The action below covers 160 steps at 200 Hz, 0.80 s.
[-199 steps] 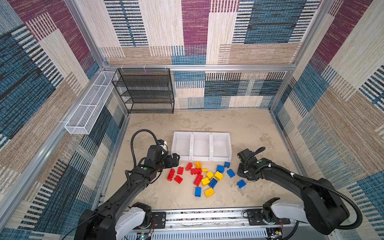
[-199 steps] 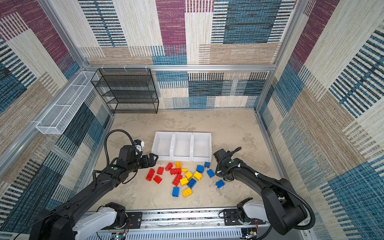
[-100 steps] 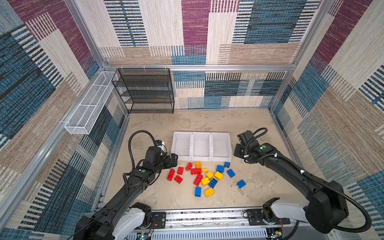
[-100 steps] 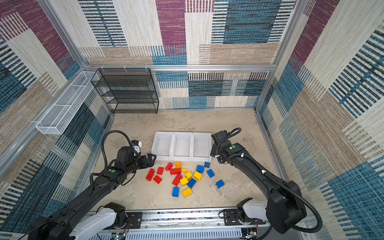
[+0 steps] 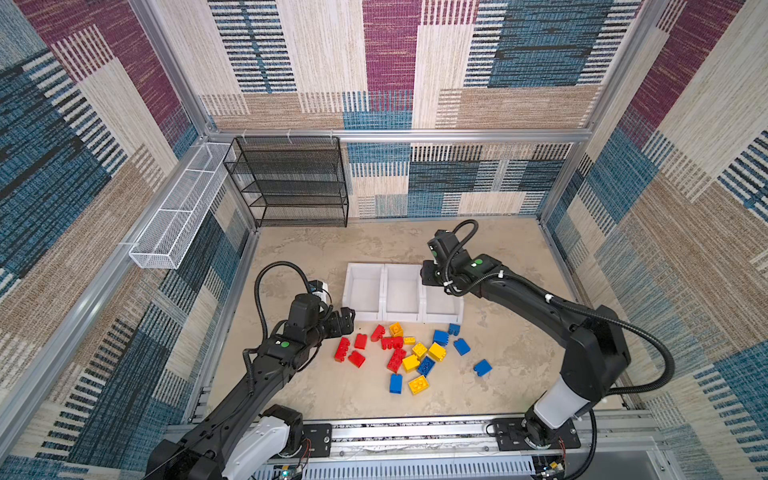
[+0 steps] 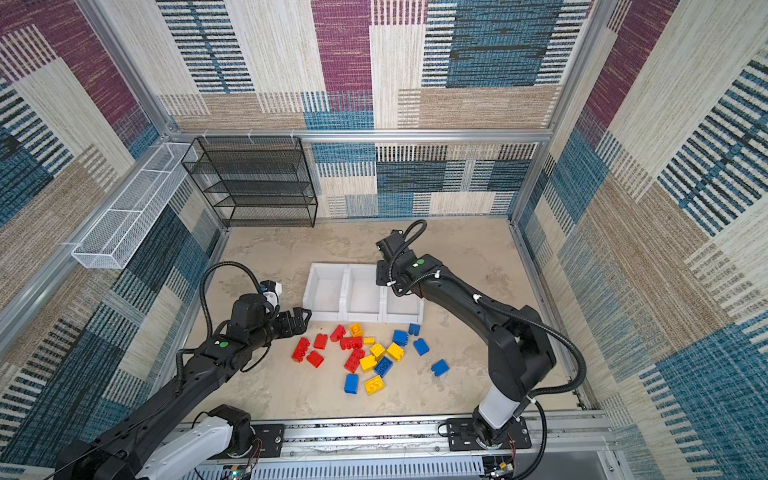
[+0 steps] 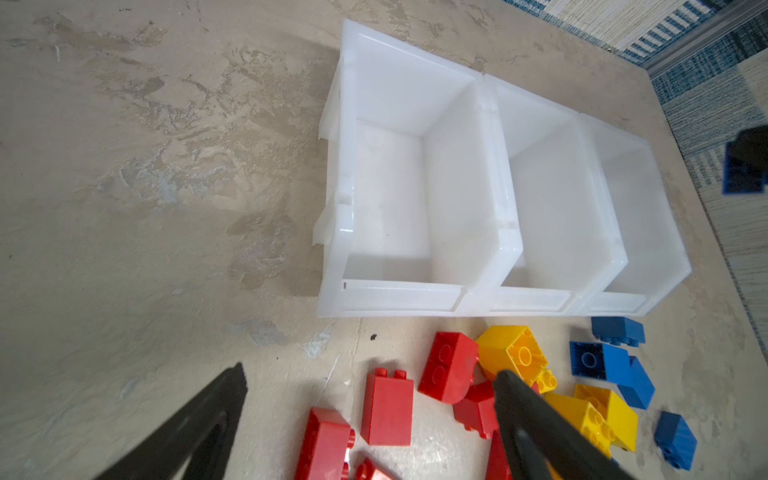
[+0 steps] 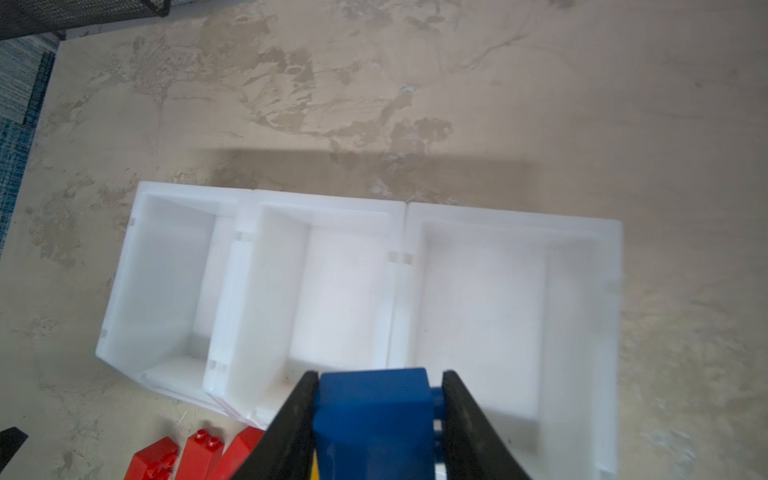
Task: Sort the legos into containers by color
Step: 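Lift the blue brick with the right gripper and drop it into the middle compartment, then grasp a red brick with the left gripper while the right gripper withdraws from the bin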
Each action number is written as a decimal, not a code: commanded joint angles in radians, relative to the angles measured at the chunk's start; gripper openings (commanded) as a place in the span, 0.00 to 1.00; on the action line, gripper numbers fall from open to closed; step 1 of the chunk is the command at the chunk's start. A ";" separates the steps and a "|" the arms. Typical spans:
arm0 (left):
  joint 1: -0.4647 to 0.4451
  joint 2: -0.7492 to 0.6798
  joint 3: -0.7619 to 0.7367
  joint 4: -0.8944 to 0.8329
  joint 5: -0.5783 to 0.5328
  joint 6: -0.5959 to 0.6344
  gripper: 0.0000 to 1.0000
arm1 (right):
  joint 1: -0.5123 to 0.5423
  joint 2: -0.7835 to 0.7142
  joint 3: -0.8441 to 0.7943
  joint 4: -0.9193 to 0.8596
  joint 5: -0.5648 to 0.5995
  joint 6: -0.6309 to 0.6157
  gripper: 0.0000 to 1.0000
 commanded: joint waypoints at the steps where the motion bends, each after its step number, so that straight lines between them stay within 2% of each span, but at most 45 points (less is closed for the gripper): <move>1: -0.001 -0.009 -0.002 -0.027 -0.019 -0.015 0.96 | 0.046 0.075 0.052 0.030 -0.013 -0.030 0.38; 57: -0.001 -0.017 -0.012 -0.038 -0.008 -0.022 0.96 | 0.082 0.196 0.062 0.061 -0.035 -0.031 0.39; 115: -0.005 -0.019 -0.019 -0.038 0.000 -0.029 0.94 | 0.082 0.196 0.068 0.054 -0.024 -0.037 0.59; 160: -0.023 -0.018 -0.016 -0.053 -0.006 -0.021 0.92 | 0.082 0.160 0.085 0.037 -0.013 -0.037 0.63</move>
